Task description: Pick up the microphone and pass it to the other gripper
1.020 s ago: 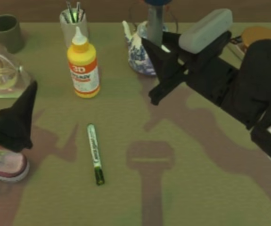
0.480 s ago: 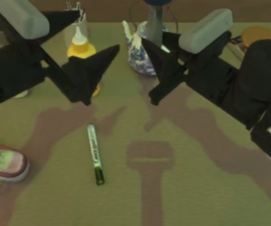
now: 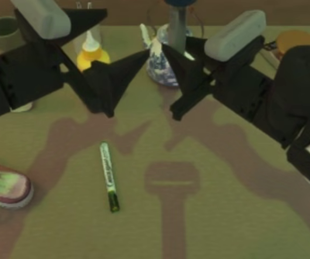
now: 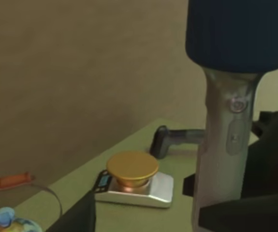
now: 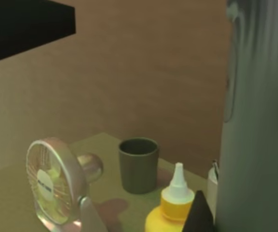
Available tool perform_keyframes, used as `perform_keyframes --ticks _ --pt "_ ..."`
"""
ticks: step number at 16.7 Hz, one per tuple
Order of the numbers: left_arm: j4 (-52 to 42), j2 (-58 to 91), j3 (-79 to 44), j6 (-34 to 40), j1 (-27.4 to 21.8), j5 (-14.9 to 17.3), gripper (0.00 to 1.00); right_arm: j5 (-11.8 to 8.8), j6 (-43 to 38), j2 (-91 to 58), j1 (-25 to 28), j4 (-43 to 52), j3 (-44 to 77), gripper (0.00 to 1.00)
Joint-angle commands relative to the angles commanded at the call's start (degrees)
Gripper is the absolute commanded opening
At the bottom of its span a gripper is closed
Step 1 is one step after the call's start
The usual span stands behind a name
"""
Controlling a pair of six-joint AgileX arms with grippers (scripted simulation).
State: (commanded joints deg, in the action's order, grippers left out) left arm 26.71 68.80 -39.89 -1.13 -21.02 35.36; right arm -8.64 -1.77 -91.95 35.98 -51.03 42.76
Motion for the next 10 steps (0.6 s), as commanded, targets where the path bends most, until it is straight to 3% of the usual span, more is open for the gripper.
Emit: perform_keyframes --ticks 10 --pt "5.1 20.3 -15.5 0.3 -10.1 -9.5 1.0 0.0 0.0 0.0 0.0 0.0 0.0 0.0"
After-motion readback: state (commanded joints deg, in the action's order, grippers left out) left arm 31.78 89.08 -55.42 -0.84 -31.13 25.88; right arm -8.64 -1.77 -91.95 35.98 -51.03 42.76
